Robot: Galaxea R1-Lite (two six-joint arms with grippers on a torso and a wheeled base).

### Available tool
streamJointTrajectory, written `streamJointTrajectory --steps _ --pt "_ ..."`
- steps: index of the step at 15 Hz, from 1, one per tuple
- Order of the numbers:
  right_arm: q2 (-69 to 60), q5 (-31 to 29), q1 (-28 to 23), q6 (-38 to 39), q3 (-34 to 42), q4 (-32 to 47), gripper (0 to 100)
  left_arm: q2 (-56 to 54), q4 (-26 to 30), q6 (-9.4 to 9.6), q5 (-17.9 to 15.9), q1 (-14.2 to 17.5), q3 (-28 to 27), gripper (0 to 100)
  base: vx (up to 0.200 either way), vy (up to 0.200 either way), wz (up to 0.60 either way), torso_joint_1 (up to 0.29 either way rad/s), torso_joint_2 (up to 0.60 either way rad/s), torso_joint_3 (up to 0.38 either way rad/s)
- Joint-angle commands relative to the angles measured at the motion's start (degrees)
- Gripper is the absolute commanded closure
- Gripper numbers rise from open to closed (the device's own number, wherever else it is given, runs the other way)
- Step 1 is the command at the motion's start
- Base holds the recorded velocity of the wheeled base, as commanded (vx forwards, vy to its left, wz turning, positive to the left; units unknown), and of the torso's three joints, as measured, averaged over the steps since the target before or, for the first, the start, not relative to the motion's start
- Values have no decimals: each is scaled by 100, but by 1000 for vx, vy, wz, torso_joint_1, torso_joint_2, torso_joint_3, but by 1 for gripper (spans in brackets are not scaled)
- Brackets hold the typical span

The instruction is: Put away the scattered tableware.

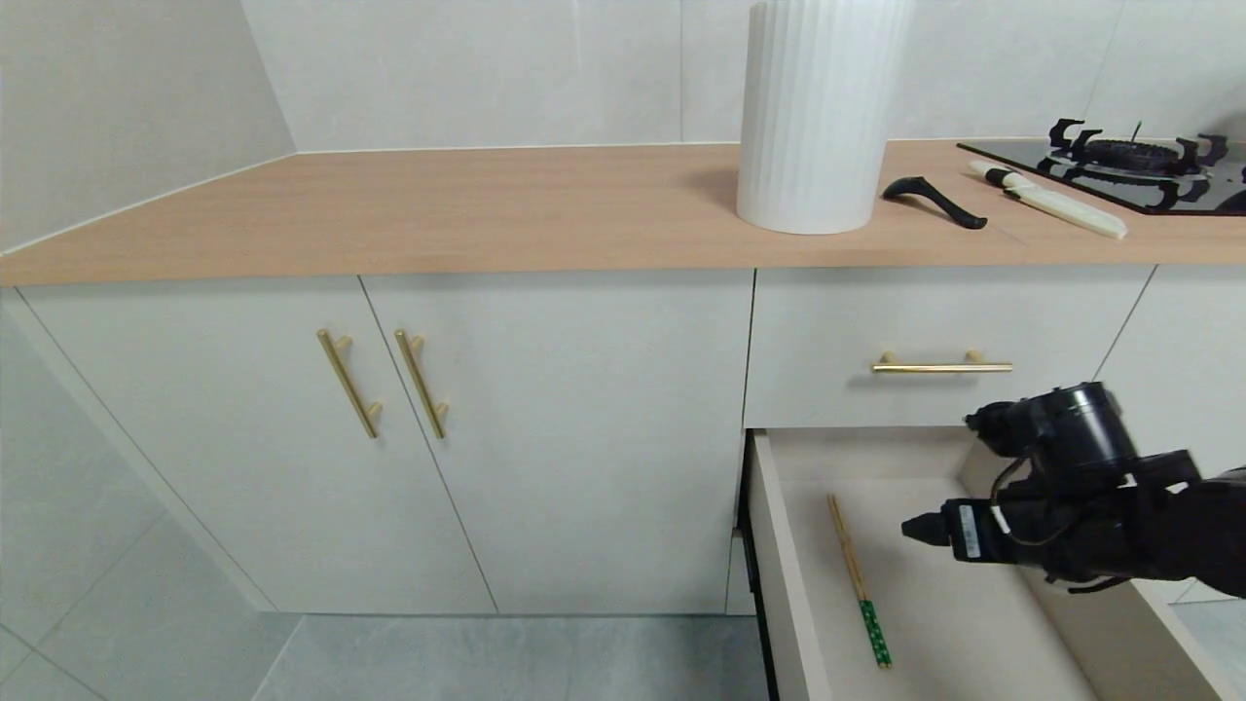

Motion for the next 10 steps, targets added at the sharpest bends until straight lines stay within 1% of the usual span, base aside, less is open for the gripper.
streamJointTrajectory --steps 1,3,9,10 --pt "-1235 170 -487 -389 43 93 0 0 0 -2 3 4 0 0 0 0 0 0 0 0" --pt "-1551 188 -592 -653 26 348 0 0 0 -2 3 4 0 0 0 0 0 0 0 0" --pt "-1656 179 -592 -802 70 357 0 0 0 -2 3 4 0 0 0 0 0 0 0 0" --pt "-1656 179 -592 -811 70 357 0 0 0 -2 3 4 0 0 0 0 0 22 -227 -183"
